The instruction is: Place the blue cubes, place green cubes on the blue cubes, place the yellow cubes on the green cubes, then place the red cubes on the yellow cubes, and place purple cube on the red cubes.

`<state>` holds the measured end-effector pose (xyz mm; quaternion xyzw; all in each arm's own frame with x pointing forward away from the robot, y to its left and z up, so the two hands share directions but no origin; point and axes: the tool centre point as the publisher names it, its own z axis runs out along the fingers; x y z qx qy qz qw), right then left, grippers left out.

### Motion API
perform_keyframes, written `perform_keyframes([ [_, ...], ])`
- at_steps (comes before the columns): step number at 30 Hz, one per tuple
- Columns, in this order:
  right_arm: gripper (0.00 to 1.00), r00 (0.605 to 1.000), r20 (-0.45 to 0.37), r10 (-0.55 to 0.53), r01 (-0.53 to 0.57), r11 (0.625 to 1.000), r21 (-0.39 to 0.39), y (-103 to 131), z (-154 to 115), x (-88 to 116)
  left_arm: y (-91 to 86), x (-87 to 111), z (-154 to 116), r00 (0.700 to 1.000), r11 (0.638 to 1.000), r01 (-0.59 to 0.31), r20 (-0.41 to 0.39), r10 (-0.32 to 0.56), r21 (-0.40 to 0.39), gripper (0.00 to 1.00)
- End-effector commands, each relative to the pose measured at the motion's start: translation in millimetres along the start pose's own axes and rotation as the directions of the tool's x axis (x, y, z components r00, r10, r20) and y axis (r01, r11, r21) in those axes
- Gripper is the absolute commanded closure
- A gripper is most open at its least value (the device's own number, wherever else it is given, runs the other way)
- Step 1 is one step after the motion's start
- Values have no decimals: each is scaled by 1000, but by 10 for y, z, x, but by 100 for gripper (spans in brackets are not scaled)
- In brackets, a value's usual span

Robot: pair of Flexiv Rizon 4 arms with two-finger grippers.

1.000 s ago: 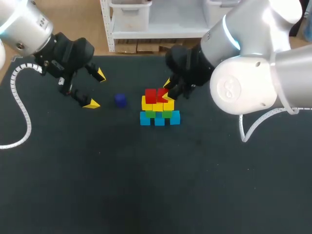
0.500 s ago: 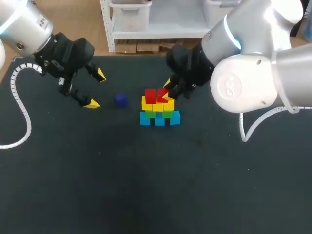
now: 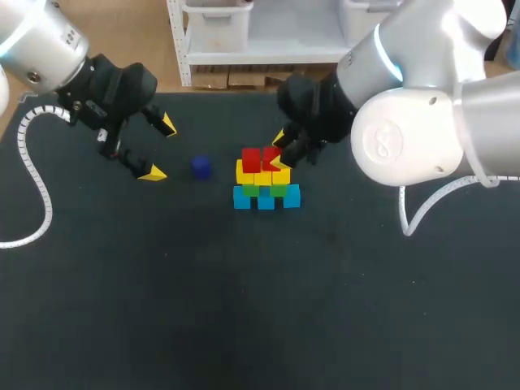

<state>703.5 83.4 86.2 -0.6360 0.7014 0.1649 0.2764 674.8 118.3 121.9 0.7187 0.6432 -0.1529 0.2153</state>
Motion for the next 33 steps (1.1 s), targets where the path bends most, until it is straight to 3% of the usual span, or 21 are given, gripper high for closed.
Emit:
perform_keyframes([
  [1, 1, 1000, 8, 0, 0, 1000, -9, -4, -25, 2, -7, 14, -1, 1000, 1000, -3, 4, 3, -2, 0],
  [13, 0, 995, 75, 72, -74, 997, 17, -74, -340, 15, -7, 14, -1, 1000, 1000, -3, 4, 3, -2, 0],
  [19, 0, 966, 185, 179, -183, 983, 4, -163, -537, 221, -7, 14, -1, 1000, 1000, -3, 4, 3, -2, 0],
  [23, 0, 959, 187, 214, -221, 975, 19, -188, -604, 379, -7, 14, -1, 1000, 1000, -3, 4, 3, -2, 0],
  [33, 0, 951, 178, 254, -262, 965, 20, -158, -675, 651, 303, 0, 359, 997, 998, 62, -41, -63, -10, 0],
])
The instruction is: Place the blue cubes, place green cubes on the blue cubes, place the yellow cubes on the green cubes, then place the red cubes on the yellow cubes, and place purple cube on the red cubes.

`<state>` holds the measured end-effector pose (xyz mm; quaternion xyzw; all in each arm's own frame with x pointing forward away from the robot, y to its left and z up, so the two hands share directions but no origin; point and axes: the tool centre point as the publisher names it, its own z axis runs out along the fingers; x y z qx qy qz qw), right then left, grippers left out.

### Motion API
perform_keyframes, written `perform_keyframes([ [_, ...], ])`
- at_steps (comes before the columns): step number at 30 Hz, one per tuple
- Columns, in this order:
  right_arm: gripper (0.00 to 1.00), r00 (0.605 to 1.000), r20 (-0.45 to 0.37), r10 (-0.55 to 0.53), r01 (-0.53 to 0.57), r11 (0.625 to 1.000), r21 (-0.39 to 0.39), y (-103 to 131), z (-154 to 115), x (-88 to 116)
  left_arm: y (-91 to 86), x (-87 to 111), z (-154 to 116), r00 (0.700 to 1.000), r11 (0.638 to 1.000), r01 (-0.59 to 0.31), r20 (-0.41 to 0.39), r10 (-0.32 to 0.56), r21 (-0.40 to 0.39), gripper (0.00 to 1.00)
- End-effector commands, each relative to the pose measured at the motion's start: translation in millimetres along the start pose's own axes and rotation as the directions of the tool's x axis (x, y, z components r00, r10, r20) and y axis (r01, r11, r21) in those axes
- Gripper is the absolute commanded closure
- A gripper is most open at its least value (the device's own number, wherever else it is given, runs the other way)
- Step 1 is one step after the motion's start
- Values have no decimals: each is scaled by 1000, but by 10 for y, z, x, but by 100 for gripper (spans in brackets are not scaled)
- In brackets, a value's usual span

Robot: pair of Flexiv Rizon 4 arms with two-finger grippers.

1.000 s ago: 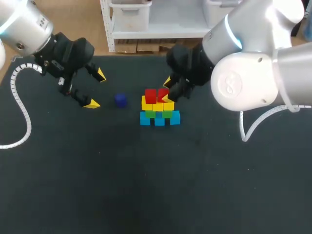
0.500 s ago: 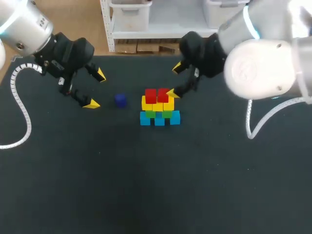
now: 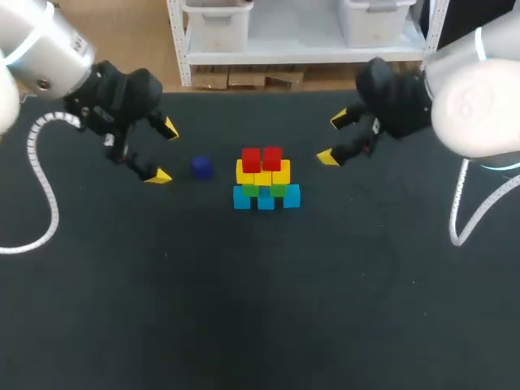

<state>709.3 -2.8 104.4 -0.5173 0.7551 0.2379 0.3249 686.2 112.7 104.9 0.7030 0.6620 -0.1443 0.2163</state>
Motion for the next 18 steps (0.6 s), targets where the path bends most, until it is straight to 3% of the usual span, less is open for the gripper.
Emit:
perform_keyframes([
  [1, 0, 1000, 4, 5, -5, 1000, -2, 15, -60, 94, 231, -69, 212, 1000, 1000, 12, -13, -12, 15, 0],
  [4, 0, 1000, 2, 11, -11, 1000, -13, 5, -82, 160, 341, -80, 268, 998, 997, -65, 6, 64, 31, 0],
  [6, 0, 1000, -2, 14, -14, 1000, -19, -4, -91, 200, 420, -65, 287, 994, 992, -102, -32, 105, 72, 0],
  [11, 0, 1000, 4, 24, -23, 999, -24, -29, -129, 268, 571, 46, 207, 971, 966, -228, -41, 235, 126, 0],
  [18, 0, 999, 6, 41, -41, 999, -32, -30, -127, 355, 670, 154, 222, 888, 866, -418, -79, 454, 274, 0],
])
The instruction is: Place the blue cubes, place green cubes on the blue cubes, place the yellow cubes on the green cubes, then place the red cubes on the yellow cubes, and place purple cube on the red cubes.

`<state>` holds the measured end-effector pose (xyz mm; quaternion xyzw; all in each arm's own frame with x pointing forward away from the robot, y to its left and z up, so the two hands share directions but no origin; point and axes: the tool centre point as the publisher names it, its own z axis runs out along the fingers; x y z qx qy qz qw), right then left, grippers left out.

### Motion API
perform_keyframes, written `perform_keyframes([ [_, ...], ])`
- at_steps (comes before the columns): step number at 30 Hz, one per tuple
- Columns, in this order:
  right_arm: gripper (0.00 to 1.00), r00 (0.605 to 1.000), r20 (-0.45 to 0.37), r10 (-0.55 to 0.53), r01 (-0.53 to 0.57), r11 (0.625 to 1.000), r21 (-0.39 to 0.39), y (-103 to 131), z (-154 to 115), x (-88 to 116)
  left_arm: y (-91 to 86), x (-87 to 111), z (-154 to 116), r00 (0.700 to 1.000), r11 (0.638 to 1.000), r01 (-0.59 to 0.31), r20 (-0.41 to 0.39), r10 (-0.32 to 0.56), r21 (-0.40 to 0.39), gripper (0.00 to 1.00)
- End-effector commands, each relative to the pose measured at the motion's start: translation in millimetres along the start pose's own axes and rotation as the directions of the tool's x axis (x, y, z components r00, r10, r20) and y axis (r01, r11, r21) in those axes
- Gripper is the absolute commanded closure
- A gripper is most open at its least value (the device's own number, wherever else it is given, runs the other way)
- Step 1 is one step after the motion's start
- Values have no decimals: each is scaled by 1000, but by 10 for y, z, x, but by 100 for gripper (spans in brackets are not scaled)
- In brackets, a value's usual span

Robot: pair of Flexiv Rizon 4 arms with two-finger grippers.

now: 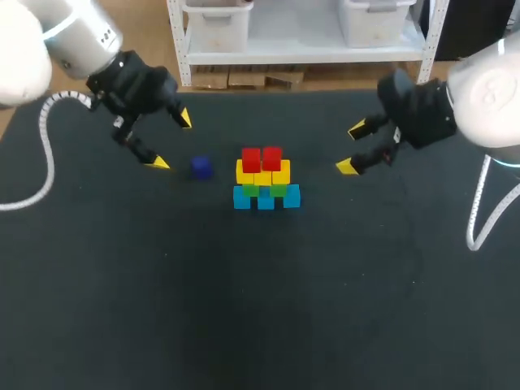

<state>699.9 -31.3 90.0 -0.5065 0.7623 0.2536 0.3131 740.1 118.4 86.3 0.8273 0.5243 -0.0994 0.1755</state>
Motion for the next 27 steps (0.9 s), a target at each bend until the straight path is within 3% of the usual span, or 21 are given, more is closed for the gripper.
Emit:
perform_keyframes([
  [1, 0, 1000, 7, 5, -5, 1000, -7, -17, -1, 57, 168, 31, 51, 992, 975, -121, -24, 127, 186, 0],
  [12, 0, 1000, -5, 22, -22, 1000, -12, -40, 59, 129, 271, 50, 283, 954, 919, -282, -20, 299, 274, 0],
  [27, 0, 1000, -8, 13, -13, 999, -41, -20, 164, 200, 376, 133, 621, 924, 870, -368, 27, 381, 328, 0],
])
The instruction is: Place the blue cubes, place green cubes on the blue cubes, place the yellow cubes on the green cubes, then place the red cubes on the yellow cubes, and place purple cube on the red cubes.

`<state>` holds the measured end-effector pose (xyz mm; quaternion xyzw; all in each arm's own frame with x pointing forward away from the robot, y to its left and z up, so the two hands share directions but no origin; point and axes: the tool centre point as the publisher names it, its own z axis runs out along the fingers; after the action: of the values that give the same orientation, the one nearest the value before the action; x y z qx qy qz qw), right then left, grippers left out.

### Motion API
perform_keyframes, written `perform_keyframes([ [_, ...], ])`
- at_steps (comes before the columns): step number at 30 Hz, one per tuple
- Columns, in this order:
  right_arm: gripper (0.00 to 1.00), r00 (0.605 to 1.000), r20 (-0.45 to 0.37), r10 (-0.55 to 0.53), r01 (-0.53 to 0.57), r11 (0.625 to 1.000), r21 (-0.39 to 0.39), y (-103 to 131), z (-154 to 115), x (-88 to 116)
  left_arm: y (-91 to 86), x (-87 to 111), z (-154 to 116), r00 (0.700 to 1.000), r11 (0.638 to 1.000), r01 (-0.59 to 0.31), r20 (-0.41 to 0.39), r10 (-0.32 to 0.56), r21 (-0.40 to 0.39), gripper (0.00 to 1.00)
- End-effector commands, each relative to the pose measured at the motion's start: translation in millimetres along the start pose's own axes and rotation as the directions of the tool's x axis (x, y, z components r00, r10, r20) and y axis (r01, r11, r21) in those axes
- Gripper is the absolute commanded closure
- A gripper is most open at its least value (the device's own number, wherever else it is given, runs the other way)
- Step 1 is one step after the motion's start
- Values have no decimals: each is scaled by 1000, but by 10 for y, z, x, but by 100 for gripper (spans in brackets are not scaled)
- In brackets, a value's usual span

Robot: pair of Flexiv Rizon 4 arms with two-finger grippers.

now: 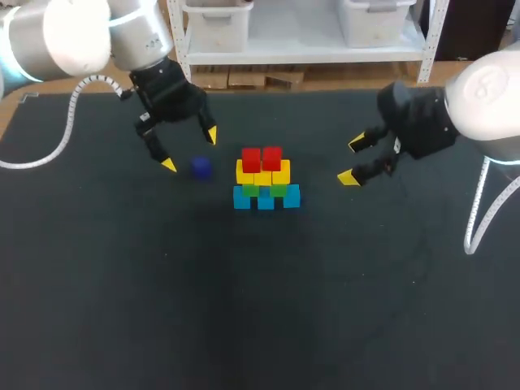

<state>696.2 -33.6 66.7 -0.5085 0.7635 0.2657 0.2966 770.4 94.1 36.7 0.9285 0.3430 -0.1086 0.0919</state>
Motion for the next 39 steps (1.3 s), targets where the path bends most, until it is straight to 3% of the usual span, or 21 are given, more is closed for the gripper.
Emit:
perform_keyframes([
  [1, 0, 1000, 7, -1, 1, 1000, -6, -32, 30, 3, 98, 71, 48, 1000, 994, -6, 13, 5, 113, 0],
  [18, 0, 1000, 7, -1, 1, 1000, -6, -32, 30, 3, 191, 198, 238, 999, 993, -27, 42, 22, 114, 0],
  [25, 0, 1000, 7, -1, 1, 1000, -6, -32, 30, 3, 168, 201, 298, 999, 993, -14, 50, 8, 120, 11],
  [32, 0, 1000, 7, -1, 1, 1000, -6, -32, 30, 3, 114, 213, 370, 998, 991, -9, 61, 0, 134, 27],
  [34, 0, 1000, 7, -1, 1, 1000, -6, -32, 30, 3, 108, 217, 382, 998, 990, -8, 61, -1, 138, 51],
  [36, 0, 1000, 7, -1, 1, 1000, -6, -32, 30, 3, 105, 224, 390, 998, 990, -7, 62, -2, 141, 56],
  [39, 0, 1000, 7, -1, 1, 1000, -6, -32, 30, 3, 106, 238, 396, 998, 990, -8, 62, -1, 143, 70],
])
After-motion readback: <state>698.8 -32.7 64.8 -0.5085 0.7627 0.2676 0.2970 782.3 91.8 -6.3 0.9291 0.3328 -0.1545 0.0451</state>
